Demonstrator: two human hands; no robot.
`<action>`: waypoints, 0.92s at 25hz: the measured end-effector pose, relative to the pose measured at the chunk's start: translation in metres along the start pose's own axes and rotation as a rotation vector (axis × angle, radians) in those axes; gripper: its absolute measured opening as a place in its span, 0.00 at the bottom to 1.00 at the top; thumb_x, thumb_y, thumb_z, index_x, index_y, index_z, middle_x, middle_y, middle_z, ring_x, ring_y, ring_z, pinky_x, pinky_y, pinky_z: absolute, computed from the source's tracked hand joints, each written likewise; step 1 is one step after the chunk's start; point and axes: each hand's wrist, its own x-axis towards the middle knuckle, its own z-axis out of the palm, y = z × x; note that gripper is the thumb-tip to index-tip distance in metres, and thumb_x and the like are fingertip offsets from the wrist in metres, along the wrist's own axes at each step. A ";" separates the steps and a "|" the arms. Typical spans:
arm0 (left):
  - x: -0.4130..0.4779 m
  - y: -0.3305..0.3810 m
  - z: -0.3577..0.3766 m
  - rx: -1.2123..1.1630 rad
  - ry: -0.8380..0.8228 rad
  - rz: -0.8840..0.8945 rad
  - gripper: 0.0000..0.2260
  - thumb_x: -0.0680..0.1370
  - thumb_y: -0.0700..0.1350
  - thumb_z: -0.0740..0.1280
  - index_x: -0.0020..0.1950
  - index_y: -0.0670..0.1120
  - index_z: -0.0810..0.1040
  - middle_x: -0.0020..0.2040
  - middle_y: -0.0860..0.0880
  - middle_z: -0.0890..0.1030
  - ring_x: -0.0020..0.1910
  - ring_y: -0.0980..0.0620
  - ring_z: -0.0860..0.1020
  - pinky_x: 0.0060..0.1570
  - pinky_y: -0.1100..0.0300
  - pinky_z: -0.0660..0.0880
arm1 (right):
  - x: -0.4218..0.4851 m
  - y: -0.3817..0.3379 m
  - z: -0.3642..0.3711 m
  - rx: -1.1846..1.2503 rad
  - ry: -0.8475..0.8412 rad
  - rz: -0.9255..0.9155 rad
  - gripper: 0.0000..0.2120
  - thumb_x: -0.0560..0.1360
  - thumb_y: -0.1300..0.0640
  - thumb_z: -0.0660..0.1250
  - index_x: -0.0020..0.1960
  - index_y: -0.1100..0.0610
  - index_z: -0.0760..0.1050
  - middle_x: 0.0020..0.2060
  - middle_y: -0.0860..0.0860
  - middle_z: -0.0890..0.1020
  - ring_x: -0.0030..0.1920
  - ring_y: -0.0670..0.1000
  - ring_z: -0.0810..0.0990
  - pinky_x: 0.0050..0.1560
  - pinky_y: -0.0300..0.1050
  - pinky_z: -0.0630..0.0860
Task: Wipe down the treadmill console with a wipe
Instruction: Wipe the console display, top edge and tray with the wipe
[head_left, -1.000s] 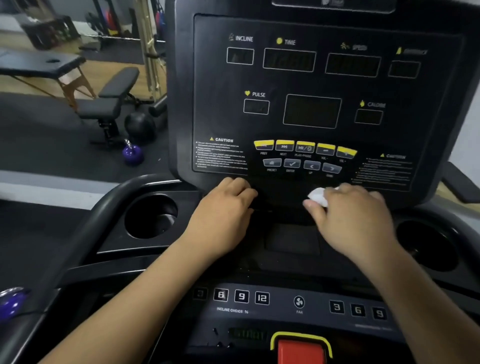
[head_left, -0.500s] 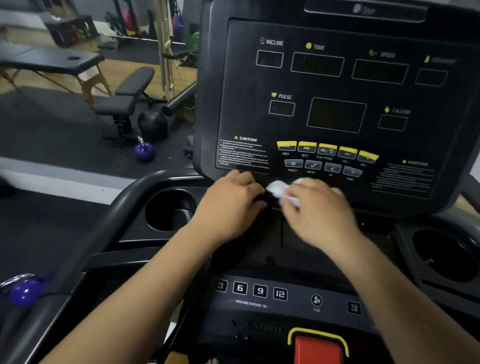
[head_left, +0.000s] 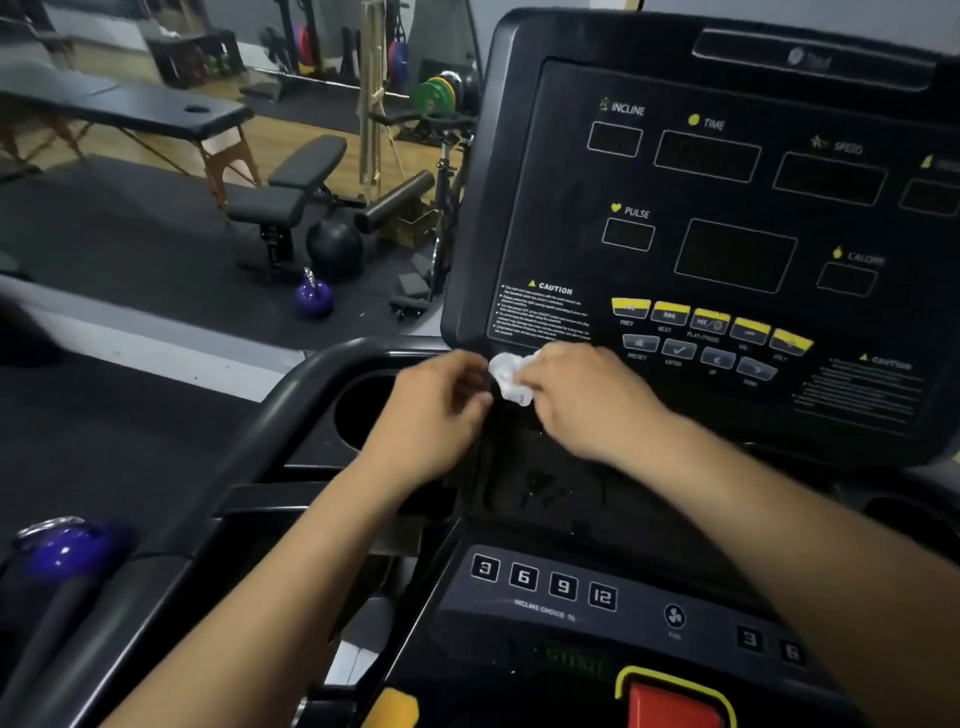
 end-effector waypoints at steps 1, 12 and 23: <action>0.003 -0.003 -0.006 -0.026 0.042 -0.038 0.12 0.75 0.40 0.71 0.58 0.46 0.81 0.47 0.52 0.84 0.47 0.55 0.82 0.55 0.58 0.78 | 0.007 0.004 -0.008 -0.008 -0.028 -0.034 0.13 0.78 0.55 0.59 0.59 0.50 0.78 0.55 0.53 0.77 0.55 0.59 0.77 0.53 0.53 0.76; -0.017 -0.030 -0.024 -0.095 0.119 -0.143 0.11 0.76 0.40 0.69 0.59 0.45 0.81 0.47 0.50 0.83 0.40 0.53 0.80 0.50 0.54 0.80 | 0.023 -0.026 -0.013 -0.380 -0.171 -0.379 0.09 0.74 0.61 0.63 0.47 0.47 0.72 0.43 0.47 0.73 0.48 0.54 0.77 0.33 0.45 0.62; -0.026 -0.030 -0.020 -0.054 0.084 -0.131 0.11 0.77 0.42 0.69 0.59 0.47 0.81 0.47 0.53 0.83 0.44 0.55 0.80 0.52 0.57 0.78 | 0.032 -0.025 -0.012 -0.237 -0.058 -0.184 0.05 0.78 0.54 0.60 0.49 0.45 0.66 0.37 0.49 0.75 0.38 0.58 0.76 0.33 0.45 0.62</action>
